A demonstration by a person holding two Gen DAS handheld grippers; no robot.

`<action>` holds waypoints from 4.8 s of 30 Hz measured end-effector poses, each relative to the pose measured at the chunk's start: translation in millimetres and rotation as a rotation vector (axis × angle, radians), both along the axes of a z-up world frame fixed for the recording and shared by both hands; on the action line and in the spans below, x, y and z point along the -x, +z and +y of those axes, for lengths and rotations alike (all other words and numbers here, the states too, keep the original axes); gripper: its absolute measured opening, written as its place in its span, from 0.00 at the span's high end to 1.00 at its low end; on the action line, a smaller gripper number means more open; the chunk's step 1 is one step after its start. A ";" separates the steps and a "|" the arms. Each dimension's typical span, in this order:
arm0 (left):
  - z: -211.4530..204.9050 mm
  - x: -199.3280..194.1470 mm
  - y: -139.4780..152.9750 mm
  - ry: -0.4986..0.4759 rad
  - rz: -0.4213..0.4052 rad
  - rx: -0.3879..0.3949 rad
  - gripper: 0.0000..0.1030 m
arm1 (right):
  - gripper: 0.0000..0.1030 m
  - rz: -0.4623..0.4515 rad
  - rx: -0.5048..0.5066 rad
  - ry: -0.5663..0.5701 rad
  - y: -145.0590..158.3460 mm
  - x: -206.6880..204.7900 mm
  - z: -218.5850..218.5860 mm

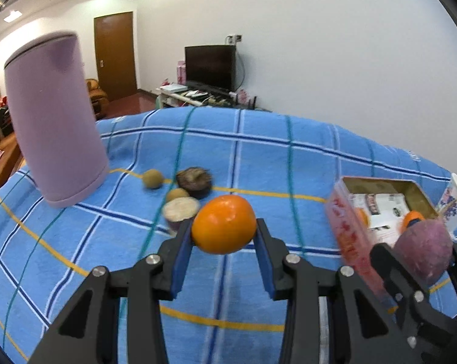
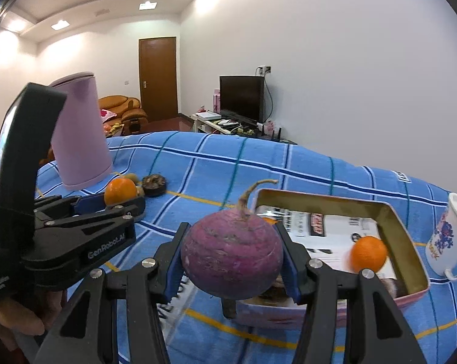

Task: Organize fruits
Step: 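Carry the turnip and orange into the pink tin box and open both grippers, then move both tools back toward the fruits beside the kettle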

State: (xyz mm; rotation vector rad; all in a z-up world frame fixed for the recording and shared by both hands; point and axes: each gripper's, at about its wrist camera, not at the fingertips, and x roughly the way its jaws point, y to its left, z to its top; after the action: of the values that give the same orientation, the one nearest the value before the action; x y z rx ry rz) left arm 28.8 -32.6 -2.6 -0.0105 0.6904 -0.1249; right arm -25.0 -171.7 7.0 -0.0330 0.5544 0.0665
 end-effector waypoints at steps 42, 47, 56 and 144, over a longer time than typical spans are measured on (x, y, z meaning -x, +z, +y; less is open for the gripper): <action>-181.6 1.1 -14.6 -0.346 0.012 -0.022 0.59 | 0.46 0.079 -0.077 -0.309 -11.5 -35.9 -163.9; -186.8 -0.2 -16.1 -0.345 0.035 -0.038 0.59 | 0.46 0.095 -0.062 -0.276 -12.6 -43.9 -156.0; -190.7 -6.9 -20.5 -0.339 0.072 -0.059 0.56 | 0.46 0.131 -0.106 -0.238 -19.5 -53.7 -155.9; -42.7 19.3 -0.6 -0.038 -0.164 -0.167 0.01 | 0.20 -0.231 -0.108 -0.281 13.4 24.3 -106.1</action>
State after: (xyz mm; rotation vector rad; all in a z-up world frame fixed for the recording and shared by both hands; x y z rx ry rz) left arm 9.4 -75.3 -3.2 0.1711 0.5352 -0.1028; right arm -49.4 -277.8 20.4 0.1406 0.3196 -0.1794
